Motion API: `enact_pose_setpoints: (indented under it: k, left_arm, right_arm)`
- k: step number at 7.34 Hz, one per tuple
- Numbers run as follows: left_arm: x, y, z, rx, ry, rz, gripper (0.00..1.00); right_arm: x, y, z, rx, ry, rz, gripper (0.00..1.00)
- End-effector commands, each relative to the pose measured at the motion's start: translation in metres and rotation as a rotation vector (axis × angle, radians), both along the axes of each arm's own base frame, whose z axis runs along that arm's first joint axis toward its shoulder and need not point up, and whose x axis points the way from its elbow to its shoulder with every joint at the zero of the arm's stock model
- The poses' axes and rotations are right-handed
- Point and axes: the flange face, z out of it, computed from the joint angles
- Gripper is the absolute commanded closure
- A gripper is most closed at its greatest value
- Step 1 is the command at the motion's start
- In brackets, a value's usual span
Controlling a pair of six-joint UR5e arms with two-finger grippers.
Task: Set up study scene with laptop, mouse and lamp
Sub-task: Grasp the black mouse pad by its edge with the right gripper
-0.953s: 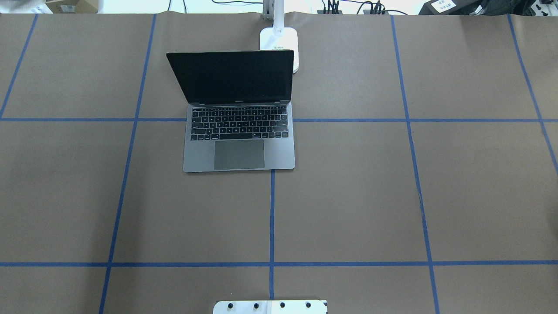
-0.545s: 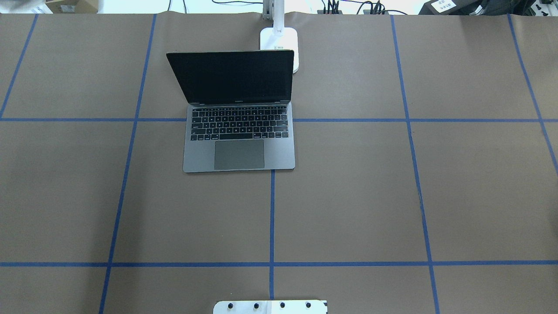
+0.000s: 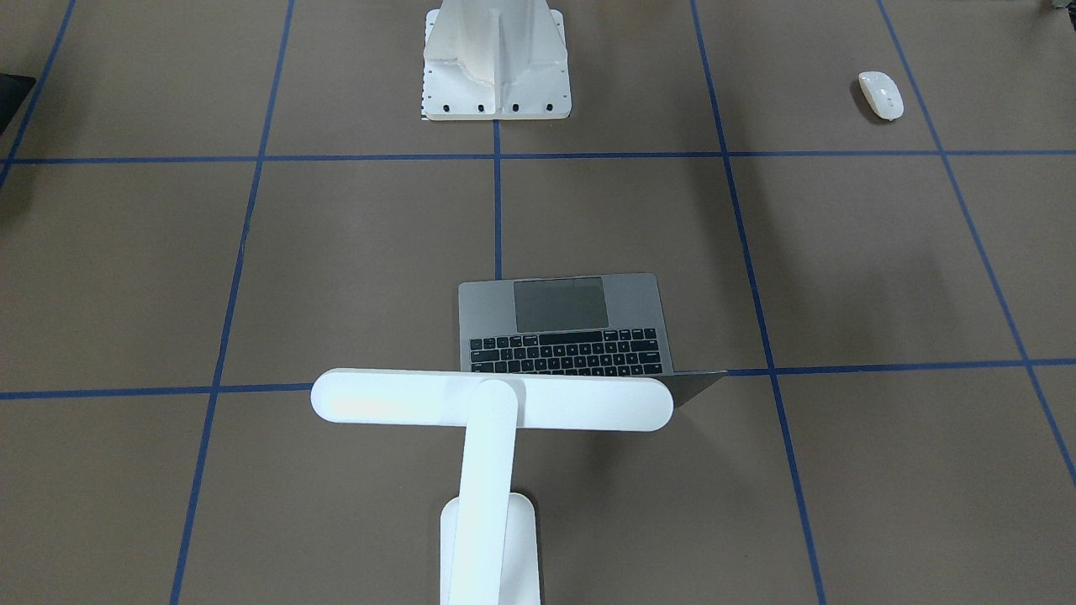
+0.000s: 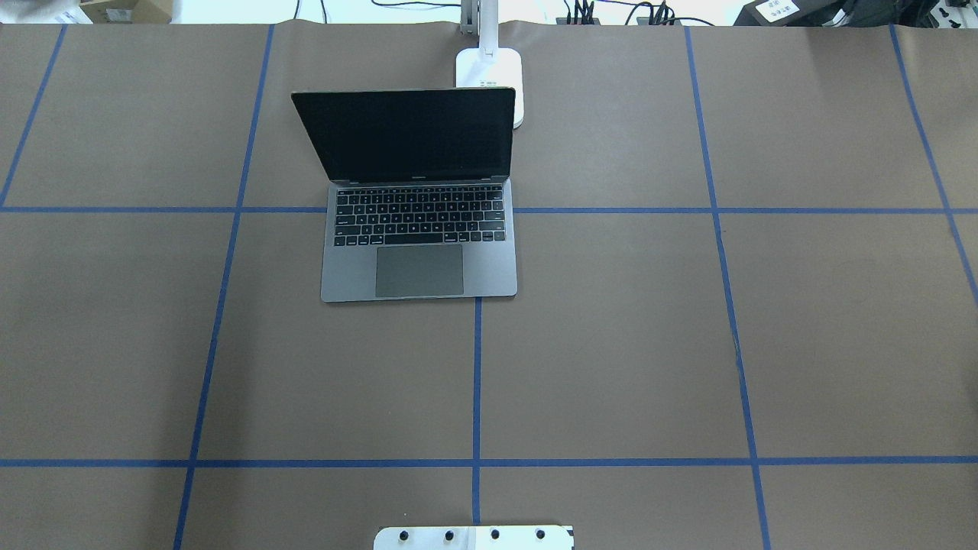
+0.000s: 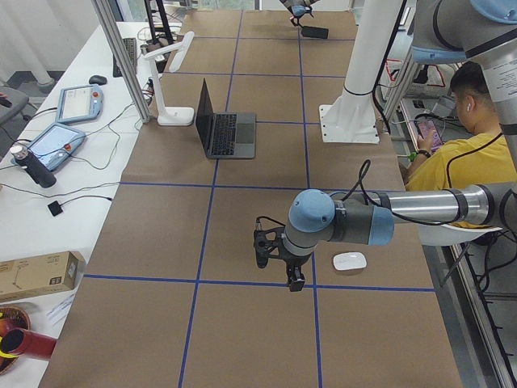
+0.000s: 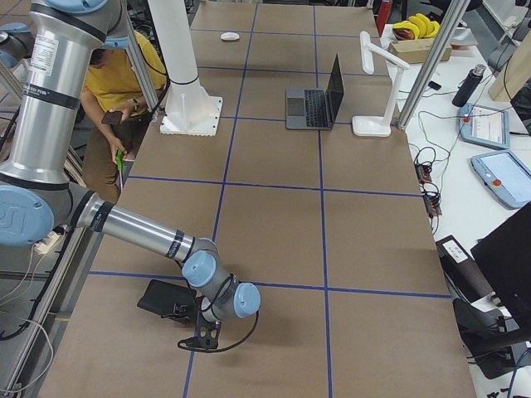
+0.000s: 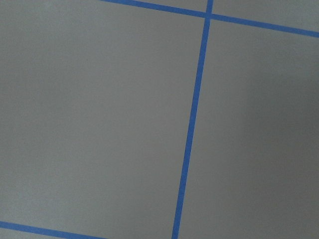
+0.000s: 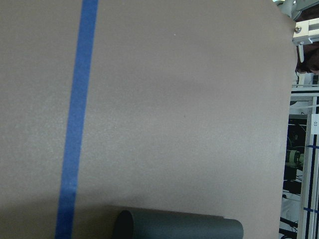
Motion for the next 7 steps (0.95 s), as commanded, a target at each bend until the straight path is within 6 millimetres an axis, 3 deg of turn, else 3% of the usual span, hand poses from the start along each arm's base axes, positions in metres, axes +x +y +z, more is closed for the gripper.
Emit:
enact_pose_setpoints:
  k: [1,3,4,6,7]
  left_arm:
    - [0.000,0.000,-0.001,0.002,0.000,0.000,0.00]
    - [0.000,0.000,0.000,0.000,0.000,0.000,0.00]
    - [0.000,0.000,0.000,0.000,0.000,0.000,0.00]
    - [0.000,0.000,0.000,0.000,0.000,0.000,0.00]
    - [0.000,0.000,0.000,0.000,0.000,0.000,0.00]
  right_arm:
    - [0.002,0.007,0.006,-0.015,0.006,-0.006,0.02]
    - [0.002,0.007,0.006,-0.010,-0.003,-0.011,0.11]
    - [0.000,0.003,0.001,0.004,-0.009,-0.007,0.24]
    - [-0.006,-0.002,-0.006,0.004,-0.053,0.037,0.60]
    - [-0.008,-0.007,-0.014,0.016,-0.060,0.041,0.71]
